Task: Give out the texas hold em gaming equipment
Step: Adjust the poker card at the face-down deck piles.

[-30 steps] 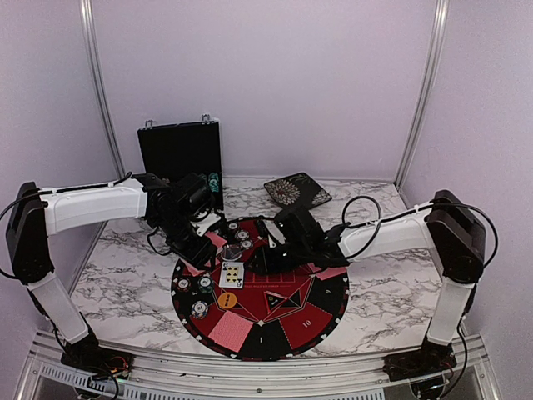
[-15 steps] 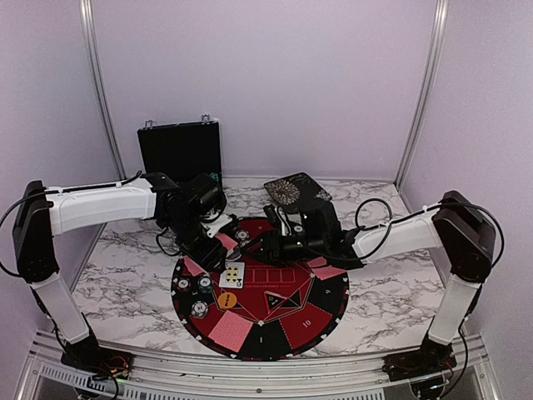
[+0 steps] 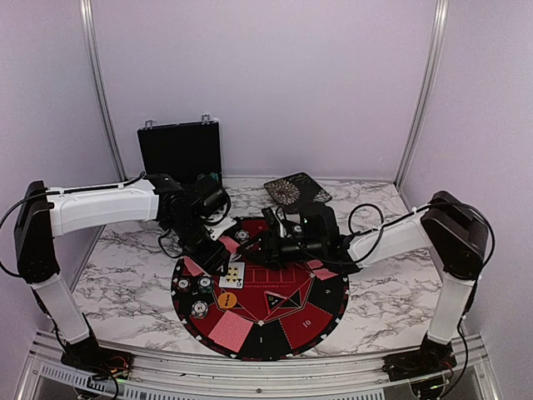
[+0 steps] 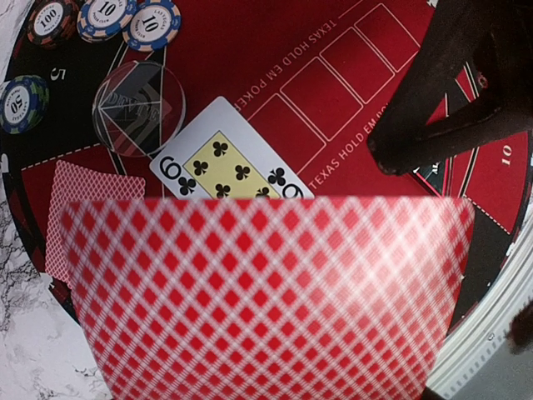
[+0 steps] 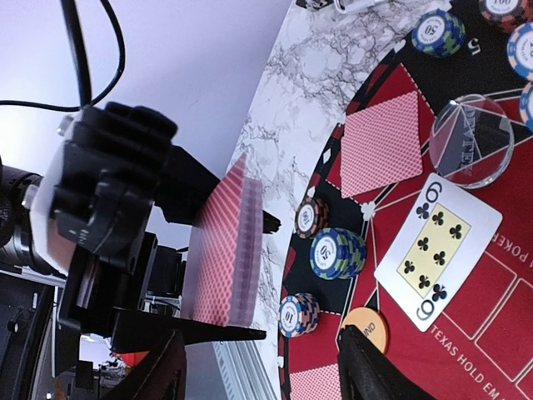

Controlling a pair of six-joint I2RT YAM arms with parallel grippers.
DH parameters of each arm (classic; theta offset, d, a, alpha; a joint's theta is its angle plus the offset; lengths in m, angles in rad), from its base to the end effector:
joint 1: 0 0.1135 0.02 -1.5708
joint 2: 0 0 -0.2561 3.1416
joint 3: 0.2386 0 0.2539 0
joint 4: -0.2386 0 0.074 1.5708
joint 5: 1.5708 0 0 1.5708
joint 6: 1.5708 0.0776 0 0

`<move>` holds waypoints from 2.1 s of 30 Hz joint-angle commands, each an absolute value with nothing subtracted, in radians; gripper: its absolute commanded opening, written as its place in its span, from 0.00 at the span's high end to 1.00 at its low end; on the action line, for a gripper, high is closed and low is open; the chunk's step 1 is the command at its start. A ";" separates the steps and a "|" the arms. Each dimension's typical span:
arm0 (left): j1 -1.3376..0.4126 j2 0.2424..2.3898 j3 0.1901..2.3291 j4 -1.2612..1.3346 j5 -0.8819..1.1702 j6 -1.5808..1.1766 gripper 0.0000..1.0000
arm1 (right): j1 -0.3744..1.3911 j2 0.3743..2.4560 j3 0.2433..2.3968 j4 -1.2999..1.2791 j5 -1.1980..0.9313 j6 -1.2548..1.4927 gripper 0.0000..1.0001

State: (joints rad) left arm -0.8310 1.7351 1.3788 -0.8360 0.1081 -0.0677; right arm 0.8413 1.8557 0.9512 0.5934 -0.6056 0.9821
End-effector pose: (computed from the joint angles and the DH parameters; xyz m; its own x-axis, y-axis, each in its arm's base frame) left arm 0.2432 -0.2788 0.1959 -0.6765 0.6414 -0.3619 0.7171 0.6857 -0.1250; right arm 0.2489 0.3447 0.1602 -0.9234 -0.0070 -0.3837 -0.3712 0.2697 0.8885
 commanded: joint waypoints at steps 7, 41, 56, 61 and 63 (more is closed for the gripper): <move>-0.848 1.751 1.414 -0.853 0.129 -0.067 0.65 | 0.836 1.910 1.027 0.655 -0.631 1.030 0.40; -0.856 1.752 1.413 -0.851 0.112 -0.052 0.66 | 0.825 1.914 1.029 0.649 -0.609 1.045 0.67; -0.848 1.752 1.408 -0.851 0.104 -0.060 0.66 | 0.813 1.867 1.001 0.647 -0.601 1.056 0.67; -0.845 1.752 1.410 -0.851 0.105 -0.059 0.66 | 0.813 1.870 0.999 0.646 -0.603 1.057 0.69; -0.845 1.753 1.410 -0.851 0.105 -0.060 0.66 | 0.813 1.873 1.004 0.641 -0.604 1.053 0.70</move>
